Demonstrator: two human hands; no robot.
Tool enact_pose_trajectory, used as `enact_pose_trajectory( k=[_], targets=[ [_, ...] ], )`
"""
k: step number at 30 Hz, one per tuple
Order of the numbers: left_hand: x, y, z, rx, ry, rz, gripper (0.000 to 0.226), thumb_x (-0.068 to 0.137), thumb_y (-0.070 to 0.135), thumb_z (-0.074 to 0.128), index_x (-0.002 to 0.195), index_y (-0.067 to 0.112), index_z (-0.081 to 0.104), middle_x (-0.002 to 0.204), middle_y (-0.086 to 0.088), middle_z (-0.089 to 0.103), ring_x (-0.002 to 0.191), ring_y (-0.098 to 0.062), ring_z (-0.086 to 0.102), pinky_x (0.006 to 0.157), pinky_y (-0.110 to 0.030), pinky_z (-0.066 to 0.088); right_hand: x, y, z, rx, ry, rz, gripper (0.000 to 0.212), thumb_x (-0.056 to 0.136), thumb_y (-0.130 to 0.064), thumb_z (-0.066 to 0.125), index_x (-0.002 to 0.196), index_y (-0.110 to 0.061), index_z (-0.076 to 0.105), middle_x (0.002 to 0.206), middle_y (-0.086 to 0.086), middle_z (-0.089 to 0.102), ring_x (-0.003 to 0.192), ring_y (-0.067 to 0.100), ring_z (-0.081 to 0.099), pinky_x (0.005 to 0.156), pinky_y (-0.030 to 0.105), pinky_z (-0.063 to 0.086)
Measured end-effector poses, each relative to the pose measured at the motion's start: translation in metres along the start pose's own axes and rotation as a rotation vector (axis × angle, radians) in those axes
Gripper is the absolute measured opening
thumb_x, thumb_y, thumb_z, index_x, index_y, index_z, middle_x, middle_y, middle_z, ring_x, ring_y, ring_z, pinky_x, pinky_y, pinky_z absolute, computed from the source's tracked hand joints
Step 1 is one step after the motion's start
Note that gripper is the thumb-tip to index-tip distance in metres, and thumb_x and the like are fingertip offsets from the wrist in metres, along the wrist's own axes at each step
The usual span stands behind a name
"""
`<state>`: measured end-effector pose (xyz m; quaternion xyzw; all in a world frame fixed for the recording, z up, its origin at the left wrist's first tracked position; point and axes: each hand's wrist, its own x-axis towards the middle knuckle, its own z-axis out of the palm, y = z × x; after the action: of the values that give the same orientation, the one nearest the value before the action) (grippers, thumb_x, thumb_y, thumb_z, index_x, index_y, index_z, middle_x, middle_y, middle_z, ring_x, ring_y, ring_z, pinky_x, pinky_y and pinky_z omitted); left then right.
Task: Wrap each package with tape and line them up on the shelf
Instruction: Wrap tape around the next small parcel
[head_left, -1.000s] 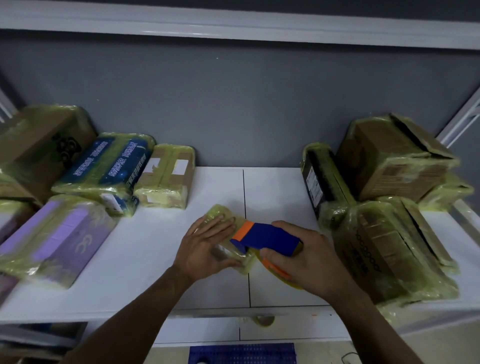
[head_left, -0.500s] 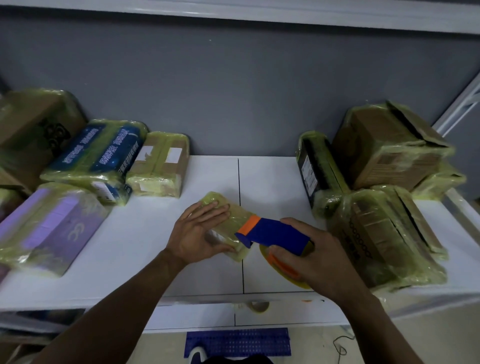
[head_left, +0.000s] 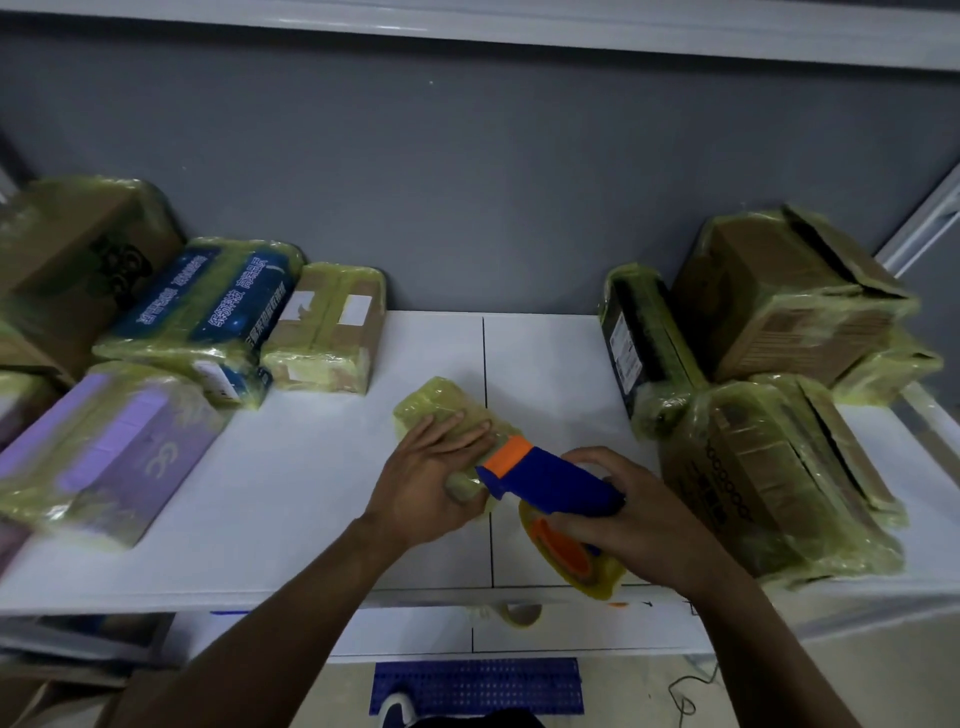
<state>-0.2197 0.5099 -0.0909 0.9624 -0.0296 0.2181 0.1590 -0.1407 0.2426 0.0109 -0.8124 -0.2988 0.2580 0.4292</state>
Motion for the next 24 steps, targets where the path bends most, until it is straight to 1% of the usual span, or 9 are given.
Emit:
enact_pose_trajectory(
  k=[3,4,6,7,9,12,17,20,24],
  targets=[
    [0.004,-0.007,-0.002,-0.015,-0.025,0.03,0.071,0.083,0.05,0.069,0.148,0.031,0.05,0.153,0.014,0.047,0.15,-0.018,0.033,0.122,-0.048,0.027,0.012,-0.004,0.008,-0.025,-0.072,0.084,0.071,0.065,-0.051,0.079,0.125,-0.059,0.044,0.094,-0.009,0.073,0.082,0.004,0.072,0.076,0.029,0.062],
    [0.004,-0.008,-0.002,-0.025,-0.028,0.035,0.071,0.084,0.049,0.067,0.149,0.032,0.048,0.153,0.013,0.047,0.15,-0.018,0.032,0.123,-0.047,0.025,0.015,-0.006,0.012,-0.036,-0.093,0.09,0.075,0.065,-0.05,0.077,0.126,-0.065,0.038,0.094,-0.012,0.073,0.083,0.003,0.072,0.076,0.027,0.061],
    [0.003,-0.009,-0.001,-0.016,-0.019,0.042,0.07,0.085,0.048,0.064,0.15,0.031,0.046,0.154,0.013,0.046,0.151,-0.018,0.031,0.124,-0.046,0.023,0.021,-0.006,0.022,-0.066,-0.085,0.073,0.071,0.068,-0.051,0.074,0.122,-0.074,0.033,0.094,-0.02,0.072,0.084,0.0,0.071,0.078,0.028,0.061],
    [0.002,-0.01,0.0,-0.008,-0.017,0.038,0.07,0.085,0.047,0.065,0.15,0.03,0.047,0.154,0.013,0.046,0.151,-0.017,0.03,0.123,-0.046,0.023,0.022,-0.006,0.026,-0.075,-0.053,0.059,0.066,0.072,-0.053,0.073,0.123,-0.072,0.035,0.096,-0.022,0.072,0.085,-0.001,0.07,0.079,0.027,0.061],
    [0.002,-0.011,0.003,-0.017,-0.022,0.022,0.073,0.083,0.045,0.071,0.15,0.03,0.048,0.155,0.014,0.044,0.151,-0.016,0.03,0.123,-0.047,0.025,0.022,-0.005,0.032,-0.098,0.001,-0.003,0.053,0.082,-0.062,0.07,0.127,-0.061,0.042,0.099,-0.024,0.071,0.088,-0.004,0.069,0.077,0.022,0.058],
    [0.005,-0.016,0.002,-0.034,-0.039,0.019,0.075,0.081,0.046,0.076,0.149,0.03,0.049,0.155,0.016,0.042,0.151,-0.016,0.031,0.122,-0.046,0.026,0.017,-0.006,0.033,-0.14,-0.006,-0.099,0.037,0.092,-0.064,0.063,0.125,-0.053,0.051,0.1,-0.019,0.071,0.086,0.002,0.07,0.077,0.029,0.06],
    [0.007,-0.019,-0.001,-0.071,-0.052,0.008,0.071,0.084,0.054,0.067,0.148,0.027,0.052,0.156,0.015,0.042,0.15,-0.014,0.032,0.122,-0.043,0.025,0.007,-0.006,0.024,-0.124,-0.019,-0.099,0.034,0.092,-0.063,0.062,0.121,-0.046,0.056,0.094,-0.011,0.072,0.081,0.008,0.071,0.078,0.037,0.06],
    [0.008,-0.018,-0.001,-0.077,-0.043,0.005,0.07,0.083,0.052,0.072,0.146,0.027,0.054,0.155,0.014,0.044,0.149,-0.015,0.034,0.122,-0.042,0.025,-0.001,0.001,0.018,-0.134,-0.033,-0.051,0.035,0.089,-0.064,0.063,0.12,-0.05,0.056,0.094,-0.011,0.073,0.08,0.008,0.071,0.075,0.035,0.06],
    [0.009,-0.017,-0.001,-0.064,-0.01,-0.001,0.067,0.085,0.058,0.064,0.143,0.027,0.057,0.153,0.014,0.047,0.148,-0.015,0.037,0.121,-0.043,0.028,-0.012,0.007,0.011,-0.102,-0.094,0.005,0.035,0.091,-0.062,0.065,0.122,-0.06,0.051,0.097,-0.02,0.072,0.085,0.002,0.07,0.074,0.024,0.052]
  ],
)
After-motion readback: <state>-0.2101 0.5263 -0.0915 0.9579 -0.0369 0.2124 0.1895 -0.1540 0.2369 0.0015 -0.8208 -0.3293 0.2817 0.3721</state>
